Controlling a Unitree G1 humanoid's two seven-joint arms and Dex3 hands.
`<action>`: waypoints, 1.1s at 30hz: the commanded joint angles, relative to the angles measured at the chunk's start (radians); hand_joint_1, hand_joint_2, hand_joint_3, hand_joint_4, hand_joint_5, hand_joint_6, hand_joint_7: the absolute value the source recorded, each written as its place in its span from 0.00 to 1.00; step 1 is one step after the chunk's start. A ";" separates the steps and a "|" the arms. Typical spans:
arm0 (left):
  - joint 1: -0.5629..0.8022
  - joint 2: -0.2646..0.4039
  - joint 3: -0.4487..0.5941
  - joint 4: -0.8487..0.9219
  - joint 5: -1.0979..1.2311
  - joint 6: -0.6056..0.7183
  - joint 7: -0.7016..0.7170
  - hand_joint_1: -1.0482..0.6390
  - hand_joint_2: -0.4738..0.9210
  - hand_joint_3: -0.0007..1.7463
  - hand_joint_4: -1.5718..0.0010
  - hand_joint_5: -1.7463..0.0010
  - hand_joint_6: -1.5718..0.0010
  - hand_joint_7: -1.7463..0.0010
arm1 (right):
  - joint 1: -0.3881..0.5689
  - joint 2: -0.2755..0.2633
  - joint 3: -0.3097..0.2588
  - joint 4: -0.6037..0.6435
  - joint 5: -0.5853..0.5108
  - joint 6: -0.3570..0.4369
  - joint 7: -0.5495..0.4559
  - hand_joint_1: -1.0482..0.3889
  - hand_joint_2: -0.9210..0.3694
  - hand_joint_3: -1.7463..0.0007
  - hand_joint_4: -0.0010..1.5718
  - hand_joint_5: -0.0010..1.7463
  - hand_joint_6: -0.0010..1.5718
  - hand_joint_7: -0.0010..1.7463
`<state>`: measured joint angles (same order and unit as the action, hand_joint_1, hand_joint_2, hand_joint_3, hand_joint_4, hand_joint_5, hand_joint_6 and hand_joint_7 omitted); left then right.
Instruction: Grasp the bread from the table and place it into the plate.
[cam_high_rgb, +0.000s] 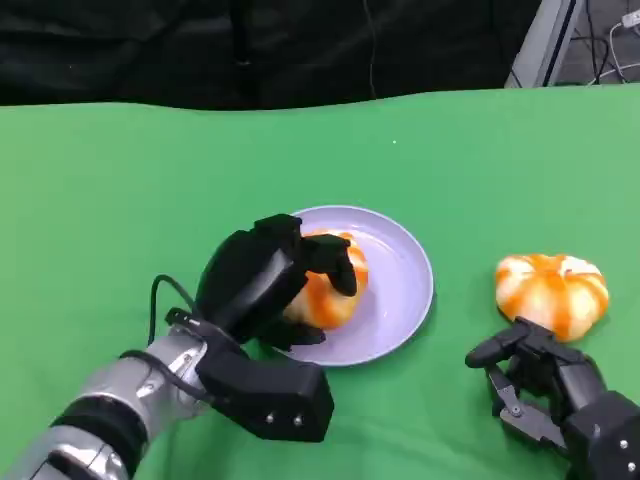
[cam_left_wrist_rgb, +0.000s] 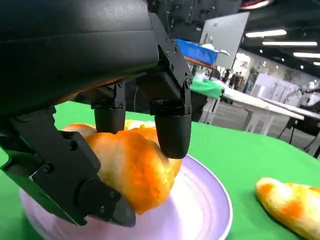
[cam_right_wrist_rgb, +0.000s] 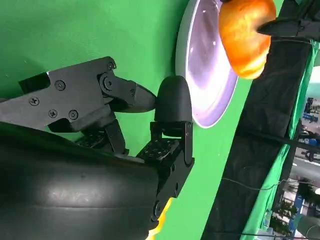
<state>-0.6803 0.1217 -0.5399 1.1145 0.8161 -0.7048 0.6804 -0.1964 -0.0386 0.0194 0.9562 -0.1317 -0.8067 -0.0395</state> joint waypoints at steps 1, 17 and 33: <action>-0.033 -0.007 0.001 0.023 -0.022 0.021 -0.031 0.58 0.95 0.14 0.57 0.19 0.44 0.50 | 0.005 -0.006 0.001 0.020 -0.003 0.016 -0.004 0.61 0.06 0.62 0.48 1.00 0.44 0.78; -0.010 0.007 0.057 -0.019 -0.164 0.006 -0.257 0.21 1.00 0.20 0.65 1.00 0.66 1.00 | 0.004 0.003 -0.008 0.021 0.029 0.020 0.031 0.60 0.07 0.60 0.48 1.00 0.45 0.78; 0.098 0.032 0.264 -0.185 -0.579 -0.011 -0.806 0.04 1.00 0.43 0.86 0.99 0.82 1.00 | 0.005 -0.008 0.007 0.021 0.000 0.014 -0.002 0.61 0.07 0.61 0.47 1.00 0.44 0.78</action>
<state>-0.6170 0.1423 -0.3285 0.9659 0.3322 -0.6892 -0.0426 -0.2029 -0.0352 0.0192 0.9654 -0.1140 -0.8081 -0.0331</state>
